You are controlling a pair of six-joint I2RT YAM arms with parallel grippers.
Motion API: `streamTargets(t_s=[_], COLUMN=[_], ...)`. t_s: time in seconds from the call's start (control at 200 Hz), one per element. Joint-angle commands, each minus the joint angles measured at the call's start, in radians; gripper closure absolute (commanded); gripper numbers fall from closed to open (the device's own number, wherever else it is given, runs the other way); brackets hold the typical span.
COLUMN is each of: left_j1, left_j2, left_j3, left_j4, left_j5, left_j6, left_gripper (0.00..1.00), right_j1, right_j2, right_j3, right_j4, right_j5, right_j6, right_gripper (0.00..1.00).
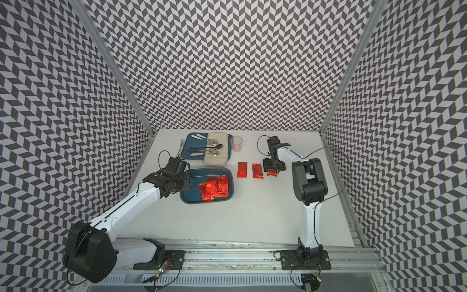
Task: Take the tea bags out of the storage box
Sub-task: Place the tea bag at the center of the board.
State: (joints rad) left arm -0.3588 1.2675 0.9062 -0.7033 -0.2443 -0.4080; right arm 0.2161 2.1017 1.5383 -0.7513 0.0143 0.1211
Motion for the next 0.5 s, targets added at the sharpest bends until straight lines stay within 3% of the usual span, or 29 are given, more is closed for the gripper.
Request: streamTargets(t_s=[0.0,0.496], left_j1=[-0.002,-0.012], left_j2=[-0.016,-0.019], left_j3=[-0.001,-0.003], left_j4=[0.033,0.033], left_j5=[0.016,0.016], left_j6=[0.006,0.006], left_gripper=[1.0,1.0], right_j1=[0.006,0.01], right_j2=[-0.024,-0.112], right_j3=[-0.047,-0.153], right_j4=[0.005,0.032], right_j5=[-0.028,-0.051], right_j6=[0.006,0.02], right_gripper=[0.32,0.47])
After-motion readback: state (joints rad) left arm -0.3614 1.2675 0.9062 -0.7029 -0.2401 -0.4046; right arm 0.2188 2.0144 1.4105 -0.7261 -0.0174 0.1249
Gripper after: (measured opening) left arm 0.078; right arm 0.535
